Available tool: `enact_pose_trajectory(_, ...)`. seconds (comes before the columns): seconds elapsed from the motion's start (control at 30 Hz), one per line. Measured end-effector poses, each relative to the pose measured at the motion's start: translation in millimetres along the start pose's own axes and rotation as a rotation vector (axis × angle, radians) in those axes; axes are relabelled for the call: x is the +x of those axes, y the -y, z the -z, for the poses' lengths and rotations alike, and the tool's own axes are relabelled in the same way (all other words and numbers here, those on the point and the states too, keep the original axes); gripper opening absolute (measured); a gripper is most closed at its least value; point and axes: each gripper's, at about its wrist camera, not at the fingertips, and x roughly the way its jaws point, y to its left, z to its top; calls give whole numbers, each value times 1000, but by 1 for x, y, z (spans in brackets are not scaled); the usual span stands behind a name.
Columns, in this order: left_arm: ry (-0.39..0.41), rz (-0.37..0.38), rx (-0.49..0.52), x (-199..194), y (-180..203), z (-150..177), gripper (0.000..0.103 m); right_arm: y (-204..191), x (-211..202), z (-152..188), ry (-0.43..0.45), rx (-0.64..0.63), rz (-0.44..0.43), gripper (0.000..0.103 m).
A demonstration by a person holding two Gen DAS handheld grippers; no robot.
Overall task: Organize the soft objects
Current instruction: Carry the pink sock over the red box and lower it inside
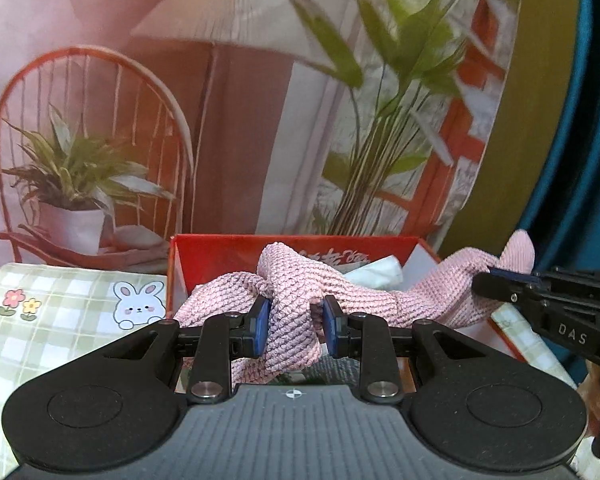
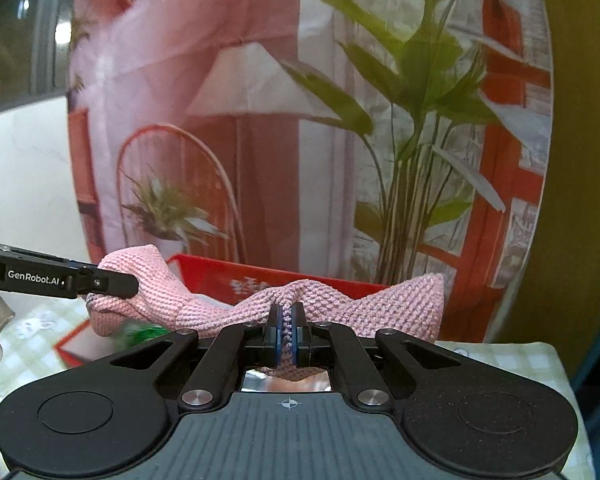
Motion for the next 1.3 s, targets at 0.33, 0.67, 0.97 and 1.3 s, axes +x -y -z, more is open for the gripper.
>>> enact_pose_trajectory(0.33,-108,-15,-22,50,-21,5,29,4,74,-6,-131,-44,42,4)
enact_pose_trajectory(0.67,-162,-42,21,63,-24,6,29,2,112,2,-260,3,16,4)
enact_pose_trajectory(0.97,-159,-65,39,62,-22,4,37,8,117,6,-306,45,26,11)
enact_pose_trajectory(1.3,-130,-106,80,31,-14,5,89,4,85,2,-230,40,43,77)
